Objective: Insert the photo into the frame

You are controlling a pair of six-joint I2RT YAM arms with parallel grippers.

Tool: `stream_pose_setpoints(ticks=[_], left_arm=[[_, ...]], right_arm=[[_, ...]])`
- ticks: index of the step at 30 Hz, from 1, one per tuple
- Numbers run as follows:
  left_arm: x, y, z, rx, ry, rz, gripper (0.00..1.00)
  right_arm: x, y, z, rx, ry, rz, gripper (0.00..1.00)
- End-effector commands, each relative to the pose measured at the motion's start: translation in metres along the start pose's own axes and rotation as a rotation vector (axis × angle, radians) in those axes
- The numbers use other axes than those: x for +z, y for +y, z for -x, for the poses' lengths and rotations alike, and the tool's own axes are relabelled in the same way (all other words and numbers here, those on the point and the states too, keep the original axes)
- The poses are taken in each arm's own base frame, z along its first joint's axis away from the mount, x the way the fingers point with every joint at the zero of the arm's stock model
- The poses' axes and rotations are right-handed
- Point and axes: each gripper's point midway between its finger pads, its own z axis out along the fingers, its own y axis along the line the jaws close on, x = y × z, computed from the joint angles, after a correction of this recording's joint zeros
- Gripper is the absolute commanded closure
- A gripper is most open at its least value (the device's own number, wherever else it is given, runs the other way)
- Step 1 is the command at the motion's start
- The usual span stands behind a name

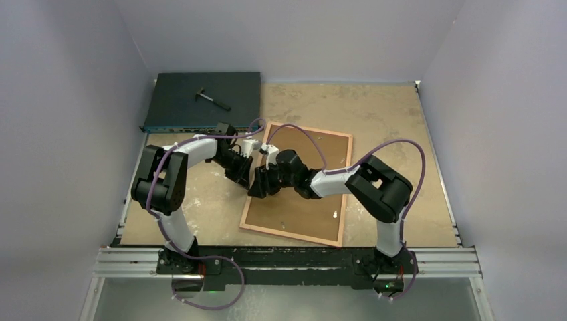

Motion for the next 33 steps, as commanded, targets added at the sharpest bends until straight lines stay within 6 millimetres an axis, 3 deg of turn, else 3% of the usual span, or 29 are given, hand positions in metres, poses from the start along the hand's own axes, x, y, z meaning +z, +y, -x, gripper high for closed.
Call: stream_pose_setpoints(ticks=[1,33], left_arm=[[-0.007,-0.008,0.014,0.04,-0.046,-0.025,0.97],[-0.006,-0.007,0.015,0.041,-0.045,-0.025,0.98]], right_arm=[[0.007,0.008,-0.007,-0.012,0.012,0.043,0.43],[0.016,0.018,-0.026,0.024,0.051,0.061,0.52]])
